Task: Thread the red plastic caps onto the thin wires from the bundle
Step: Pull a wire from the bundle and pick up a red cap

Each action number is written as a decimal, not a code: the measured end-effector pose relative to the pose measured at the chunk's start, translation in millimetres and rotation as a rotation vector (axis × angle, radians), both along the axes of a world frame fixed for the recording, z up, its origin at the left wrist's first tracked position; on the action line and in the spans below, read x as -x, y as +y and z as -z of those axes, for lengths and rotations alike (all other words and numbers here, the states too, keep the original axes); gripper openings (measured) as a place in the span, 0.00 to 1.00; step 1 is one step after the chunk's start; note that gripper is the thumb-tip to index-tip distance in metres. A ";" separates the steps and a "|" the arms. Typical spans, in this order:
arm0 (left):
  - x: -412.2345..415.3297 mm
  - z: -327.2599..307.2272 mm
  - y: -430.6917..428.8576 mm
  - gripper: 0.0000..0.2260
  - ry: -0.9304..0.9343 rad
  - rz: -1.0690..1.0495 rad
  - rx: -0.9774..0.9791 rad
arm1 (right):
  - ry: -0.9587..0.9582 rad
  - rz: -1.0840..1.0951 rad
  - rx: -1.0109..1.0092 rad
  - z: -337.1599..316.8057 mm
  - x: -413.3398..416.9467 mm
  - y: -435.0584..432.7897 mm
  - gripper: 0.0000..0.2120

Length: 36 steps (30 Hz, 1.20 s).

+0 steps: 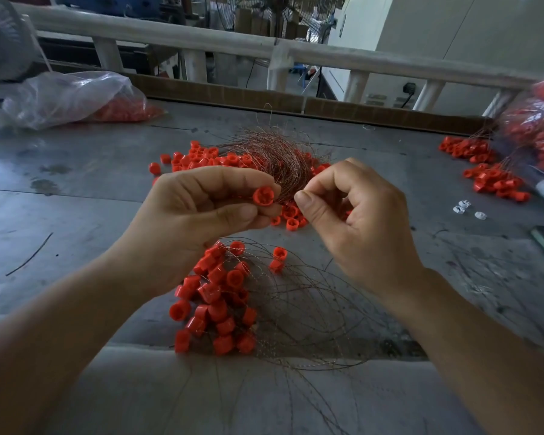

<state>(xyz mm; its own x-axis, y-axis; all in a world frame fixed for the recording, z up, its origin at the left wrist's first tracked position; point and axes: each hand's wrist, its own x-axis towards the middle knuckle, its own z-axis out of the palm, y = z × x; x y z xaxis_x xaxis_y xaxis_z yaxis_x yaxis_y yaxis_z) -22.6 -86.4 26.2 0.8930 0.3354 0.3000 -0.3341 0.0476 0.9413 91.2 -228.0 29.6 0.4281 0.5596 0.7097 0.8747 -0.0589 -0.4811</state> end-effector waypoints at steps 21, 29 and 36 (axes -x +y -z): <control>0.2 -1.3 -2.0 0.11 -0.025 0.122 0.126 | 0.005 -0.104 0.149 3.4 0.0 1.7 0.05; -0.7 1.9 -3.0 0.10 0.016 0.158 0.179 | -0.011 -0.143 0.211 1.0 -9.3 -1.5 0.08; -2.0 1.9 -3.9 0.10 0.043 0.056 0.251 | 0.135 0.205 0.160 0.9 -54.9 -11.6 0.03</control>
<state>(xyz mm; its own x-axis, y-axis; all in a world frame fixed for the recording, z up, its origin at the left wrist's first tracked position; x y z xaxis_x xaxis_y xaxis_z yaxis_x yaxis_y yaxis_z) -20.6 -90.3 24.3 0.9225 0.3438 0.1754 -0.2845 0.2986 0.9110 146.1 -239.7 28.7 0.6284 0.5517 0.5483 0.7654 -0.3126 -0.5626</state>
